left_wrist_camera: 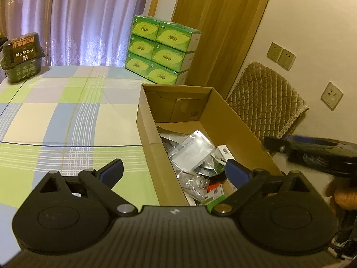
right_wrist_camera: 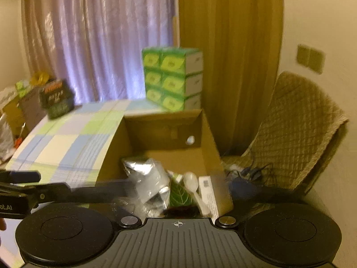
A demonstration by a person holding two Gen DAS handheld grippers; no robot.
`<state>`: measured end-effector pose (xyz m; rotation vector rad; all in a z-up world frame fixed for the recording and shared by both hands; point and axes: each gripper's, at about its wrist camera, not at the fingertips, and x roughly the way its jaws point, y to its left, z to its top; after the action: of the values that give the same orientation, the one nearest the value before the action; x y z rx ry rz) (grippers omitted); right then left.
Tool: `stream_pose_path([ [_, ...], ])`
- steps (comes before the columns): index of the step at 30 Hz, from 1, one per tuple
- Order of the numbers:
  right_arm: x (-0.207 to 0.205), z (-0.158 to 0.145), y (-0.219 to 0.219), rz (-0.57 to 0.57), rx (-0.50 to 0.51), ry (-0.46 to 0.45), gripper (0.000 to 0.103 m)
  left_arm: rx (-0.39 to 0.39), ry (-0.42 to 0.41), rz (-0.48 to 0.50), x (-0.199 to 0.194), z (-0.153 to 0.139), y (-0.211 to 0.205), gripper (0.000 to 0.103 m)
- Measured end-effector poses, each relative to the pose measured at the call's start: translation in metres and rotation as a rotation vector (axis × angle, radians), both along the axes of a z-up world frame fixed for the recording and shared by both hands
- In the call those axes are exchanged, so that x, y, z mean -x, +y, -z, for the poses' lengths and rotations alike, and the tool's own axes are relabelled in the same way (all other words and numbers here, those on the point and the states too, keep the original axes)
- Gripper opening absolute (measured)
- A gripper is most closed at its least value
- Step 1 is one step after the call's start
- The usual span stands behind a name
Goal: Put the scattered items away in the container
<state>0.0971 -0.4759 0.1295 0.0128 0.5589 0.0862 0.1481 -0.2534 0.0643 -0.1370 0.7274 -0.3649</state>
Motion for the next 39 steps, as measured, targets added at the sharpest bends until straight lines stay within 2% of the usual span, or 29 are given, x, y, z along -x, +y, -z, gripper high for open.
stream_pose_path([
  [4, 0.002, 0.001, 0.008, 0.0, -0.007, 0.006, 0.103, 0.002, -0.012, 0.005, 0.008, -0.004, 0.002, 0.096],
  [12, 0.015, -0.004, 0.018, -0.006, 0.052, 0.0, 0.103, -0.001, -0.027, 0.004, 0.022, -0.01, 0.002, 0.097],
  [18, 0.034, -0.011, 0.009, 0.009, 0.027, 0.031, 0.103, -0.053, -0.049, -0.022, 0.04, -0.014, -0.001, 0.101],
  [28, 0.078, -0.019, 0.007, 0.004, 0.038, 0.08, 0.103, -0.078, -0.02, -0.05, 0.068, -0.014, -0.003, 0.102],
  [39, 0.111, -0.018, 0.015, 0.003, 0.022, 0.118, 0.103, -0.065, 0.034, -0.022, 0.094, -0.016, -0.004, 0.102],
])
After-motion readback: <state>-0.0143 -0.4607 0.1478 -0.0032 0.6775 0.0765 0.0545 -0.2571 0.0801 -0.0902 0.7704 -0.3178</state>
